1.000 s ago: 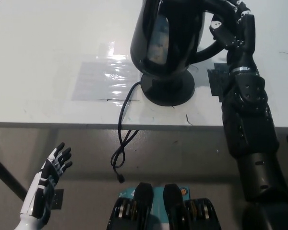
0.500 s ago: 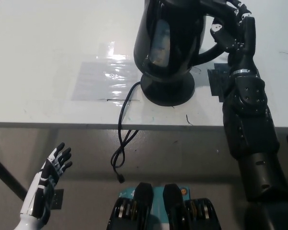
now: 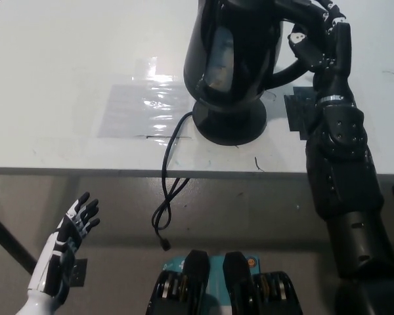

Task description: A kettle and its base are kept separately on the desk infront of the robot and the robot uses its right hand to lift the kettle by its handle and places it on its base to align it correctly.

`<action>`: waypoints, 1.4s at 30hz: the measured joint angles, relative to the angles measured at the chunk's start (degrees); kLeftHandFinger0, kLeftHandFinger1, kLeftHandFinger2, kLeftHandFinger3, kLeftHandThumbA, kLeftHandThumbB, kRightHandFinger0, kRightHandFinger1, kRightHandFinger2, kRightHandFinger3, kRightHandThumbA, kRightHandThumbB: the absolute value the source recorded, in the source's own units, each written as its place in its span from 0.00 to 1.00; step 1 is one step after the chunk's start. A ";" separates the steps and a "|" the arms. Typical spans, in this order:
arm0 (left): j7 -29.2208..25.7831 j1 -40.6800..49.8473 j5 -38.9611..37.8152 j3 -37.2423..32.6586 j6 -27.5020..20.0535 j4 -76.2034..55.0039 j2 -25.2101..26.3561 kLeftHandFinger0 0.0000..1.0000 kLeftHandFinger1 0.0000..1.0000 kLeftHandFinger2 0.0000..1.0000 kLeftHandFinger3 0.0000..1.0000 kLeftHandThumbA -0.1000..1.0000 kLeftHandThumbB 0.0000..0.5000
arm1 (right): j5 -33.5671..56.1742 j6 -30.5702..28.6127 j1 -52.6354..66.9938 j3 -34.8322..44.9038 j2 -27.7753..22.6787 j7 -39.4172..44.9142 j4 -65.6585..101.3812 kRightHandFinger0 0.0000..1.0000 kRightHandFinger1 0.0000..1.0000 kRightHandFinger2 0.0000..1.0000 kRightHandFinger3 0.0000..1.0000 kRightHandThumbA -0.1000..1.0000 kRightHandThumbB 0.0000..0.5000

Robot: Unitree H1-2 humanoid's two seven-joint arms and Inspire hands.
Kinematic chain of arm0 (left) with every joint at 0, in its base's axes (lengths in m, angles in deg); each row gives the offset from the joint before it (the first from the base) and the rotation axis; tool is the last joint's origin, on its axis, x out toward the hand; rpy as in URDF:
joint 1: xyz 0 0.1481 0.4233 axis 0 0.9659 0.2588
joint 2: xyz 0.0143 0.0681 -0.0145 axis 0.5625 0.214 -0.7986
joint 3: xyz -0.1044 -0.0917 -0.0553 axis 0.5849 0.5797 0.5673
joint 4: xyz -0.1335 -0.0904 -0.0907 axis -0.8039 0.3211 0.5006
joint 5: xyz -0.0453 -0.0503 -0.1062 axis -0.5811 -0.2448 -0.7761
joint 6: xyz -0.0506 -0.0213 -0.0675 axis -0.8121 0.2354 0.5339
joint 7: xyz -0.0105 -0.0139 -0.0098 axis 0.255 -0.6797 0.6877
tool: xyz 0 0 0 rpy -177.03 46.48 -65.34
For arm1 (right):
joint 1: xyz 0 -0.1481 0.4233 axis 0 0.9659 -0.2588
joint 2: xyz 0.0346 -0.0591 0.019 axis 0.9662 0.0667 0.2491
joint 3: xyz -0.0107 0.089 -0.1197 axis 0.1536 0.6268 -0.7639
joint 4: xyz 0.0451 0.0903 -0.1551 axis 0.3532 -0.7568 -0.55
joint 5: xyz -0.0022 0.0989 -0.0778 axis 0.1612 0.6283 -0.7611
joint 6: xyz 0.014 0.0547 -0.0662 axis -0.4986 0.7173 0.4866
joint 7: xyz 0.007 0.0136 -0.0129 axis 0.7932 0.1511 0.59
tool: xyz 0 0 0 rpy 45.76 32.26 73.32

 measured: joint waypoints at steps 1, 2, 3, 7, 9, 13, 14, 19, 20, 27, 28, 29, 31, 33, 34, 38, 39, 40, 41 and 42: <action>0.08 0.00 -0.02 0.00 0.00 0.00 0.00 1.00 1.00 1.00 1.00 1.00 0.28 | -0.13 0.01 0.29 -0.13 -0.05 0.00 0.50 0.00 0.27 0.68 0.70 0.00 0.28; 0.14 0.00 -0.02 0.00 0.00 0.00 0.00 1.00 1.00 1.00 1.00 1.00 0.27 | -0.34 0.00 0.47 -0.36 -0.16 -0.01 0.81 0.00 0.26 0.67 0.69 0.00 0.30; 0.19 0.00 -0.02 0.00 0.00 0.00 0.00 1.00 1.00 1.00 1.00 1.00 0.28 | -0.56 0.01 0.59 -0.60 -0.32 -0.01 0.97 0.00 0.26 0.68 0.68 0.00 0.32; 0.46 0.02 -0.02 0.00 0.00 0.00 0.00 1.00 1.00 1.00 1.00 1.00 0.27 | -0.98 0.01 1.26 -1.21 -1.14 0.22 1.92 0.00 0.30 0.71 0.71 0.00 0.31; 0.50 0.04 -0.04 0.01 0.00 0.00 0.00 1.00 1.00 1.00 1.00 1.00 0.23 | -0.99 0.02 1.61 -1.27 -1.39 0.37 2.19 0.00 0.29 0.70 0.71 0.00 0.31; 0.52 0.02 -0.05 0.01 -0.02 0.04 0.00 1.00 1.00 1.00 1.00 1.00 0.20 | -1.35 0.08 1.94 -1.49 -1.56 0.40 2.52 0.00 0.26 0.67 0.64 0.00 0.28; 0.52 0.01 -0.06 0.00 -0.01 0.04 -0.01 1.00 1.00 1.00 1.00 1.00 0.18 | -1.43 0.09 1.94 -1.51 -1.55 0.41 2.52 0.00 0.26 0.67 0.64 0.00 0.27; 0.53 0.01 -0.05 0.00 -0.01 0.04 0.00 1.00 1.00 1.00 1.00 1.00 0.18 | -1.82 0.14 1.99 -1.77 -1.39 0.47 3.00 0.00 0.28 0.70 0.67 0.00 0.24; 0.53 0.01 -0.05 0.00 -0.01 0.04 0.00 1.00 1.00 1.00 1.00 1.00 0.20 | -1.90 0.15 2.00 -1.79 -1.35 0.47 3.10 0.00 0.28 0.70 0.68 0.00 0.24; 0.53 0.00 -0.04 0.00 -0.01 0.04 0.00 1.00 1.00 1.00 1.00 1.00 0.22 | -2.19 0.20 2.27 -1.92 -1.15 0.45 3.28 0.00 0.25 0.68 0.68 0.00 0.22; 0.53 0.00 -0.04 0.00 -0.01 0.04 0.00 1.00 1.00 1.00 1.00 1.00 0.22 | -2.25 0.23 2.36 -1.95 -1.10 0.42 3.28 0.00 0.25 0.67 0.68 0.00 0.22; 0.53 0.00 -0.04 0.00 -0.01 0.04 0.00 1.00 1.00 1.00 1.00 1.00 0.22 | -2.34 0.29 2.48 -1.99 -1.03 0.39 3.28 0.00 0.25 0.67 0.68 0.00 0.22; 0.53 0.01 -0.04 0.00 -0.01 0.04 0.00 1.00 1.00 1.00 1.00 1.00 0.19 | -2.38 0.39 2.65 -2.07 -0.88 0.38 3.28 0.00 0.24 0.64 0.66 0.00 0.22; 0.53 0.00 -0.05 0.01 0.00 0.04 0.00 1.00 1.00 1.00 1.00 1.00 0.20 | -2.47 0.52 2.79 -2.23 -0.65 0.40 3.26 0.00 0.24 0.64 0.66 0.00 0.24; 0.53 0.00 -0.05 0.01 0.00 0.04 0.00 1.00 1.00 1.00 1.00 1.00 0.19 | -2.51 0.54 2.79 -2.29 -0.58 0.40 3.26 0.00 0.25 0.64 0.66 0.00 0.24; 0.53 0.00 -0.08 0.02 0.00 0.04 0.00 1.00 1.00 1.00 1.00 1.00 0.23 | -2.76 0.63 2.79 -2.58 -0.31 0.37 3.21 0.00 0.25 0.64 0.67 0.00 0.23; 0.53 0.00 -0.08 0.02 0.00 0.04 0.00 1.00 1.00 1.00 1.00 1.00 0.23 | -2.93 0.69 2.79 -2.71 -0.25 0.36 3.18 0.00 0.25 0.64 0.67 0.00 0.23; 0.53 0.00 -0.08 0.02 0.00 0.03 0.00 1.00 1.00 1.00 1.00 1.00 0.25 | -3.01 0.75 2.79 -2.77 -0.22 0.36 3.18 0.00 0.25 0.64 0.68 0.00 0.21; 0.53 0.00 -0.08 0.03 0.00 0.04 0.00 1.00 1.00 1.00 1.00 1.00 0.25 | -3.16 0.91 2.79 -2.85 -0.15 0.36 3.17 0.00 0.26 0.65 0.70 0.00 0.22; 0.53 0.00 -0.08 0.03 0.00 0.04 0.00 1.00 1.00 1.00 1.00 1.00 0.23 | -3.22 1.05 2.79 -2.89 -0.09 0.36 3.14 0.00 0.27 0.67 0.71 0.00 0.22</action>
